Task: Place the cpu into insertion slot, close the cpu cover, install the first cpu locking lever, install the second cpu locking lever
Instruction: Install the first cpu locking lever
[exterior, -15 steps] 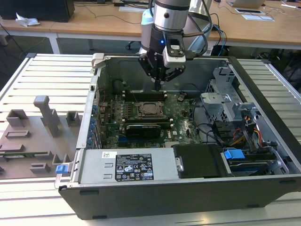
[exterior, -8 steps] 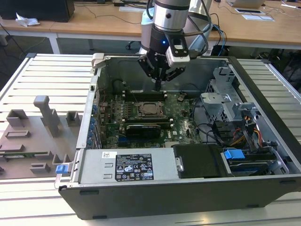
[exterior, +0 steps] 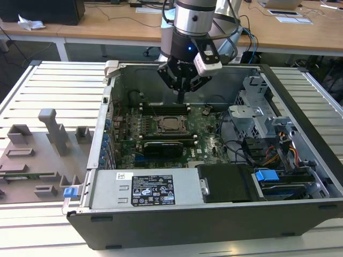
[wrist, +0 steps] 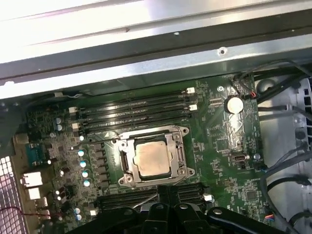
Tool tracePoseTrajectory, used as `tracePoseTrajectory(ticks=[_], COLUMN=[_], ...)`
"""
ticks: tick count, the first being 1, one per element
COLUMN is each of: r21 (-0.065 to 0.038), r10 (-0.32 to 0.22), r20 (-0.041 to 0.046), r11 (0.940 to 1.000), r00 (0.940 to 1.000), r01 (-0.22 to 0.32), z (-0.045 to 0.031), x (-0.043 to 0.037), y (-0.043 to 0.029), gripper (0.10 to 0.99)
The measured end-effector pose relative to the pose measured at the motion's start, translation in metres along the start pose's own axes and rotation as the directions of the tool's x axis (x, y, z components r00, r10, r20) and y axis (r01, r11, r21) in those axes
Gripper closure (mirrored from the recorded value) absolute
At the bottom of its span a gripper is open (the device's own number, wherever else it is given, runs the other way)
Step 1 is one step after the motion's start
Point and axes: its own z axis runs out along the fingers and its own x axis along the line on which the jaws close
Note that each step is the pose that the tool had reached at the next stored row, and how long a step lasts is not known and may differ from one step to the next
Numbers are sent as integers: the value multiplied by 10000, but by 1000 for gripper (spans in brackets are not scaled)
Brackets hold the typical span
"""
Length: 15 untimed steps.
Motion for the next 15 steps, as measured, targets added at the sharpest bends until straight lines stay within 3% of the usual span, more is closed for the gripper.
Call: tracePoseTrajectory(ticks=[4, 6, 7, 8, 10, 13, 15], r21=[-5, -94, -168, -441, -681, -949, -1014], r10=[-592, -843, -929, -1110, -1248, -1565, -1852], r20=[35, 45, 46, 47, 50, 68, 87], r11=[9982, 9964, 9955, 9928, 9898, 9831, 9775], r00=[9982, 9964, 9957, 9938, 9922, 9877, 9827], r01=[592, 843, 929, 1111, 1249, 1564, 1851], z=[0, 0, 0, 0, 0, 0, 0], x=[0, 0, 0, 0, 0, 0, 0], y=[0, 0, 0, 0, 0, 0, 0], gripper=[980, 980, 980, 980, 980, 980, 980])
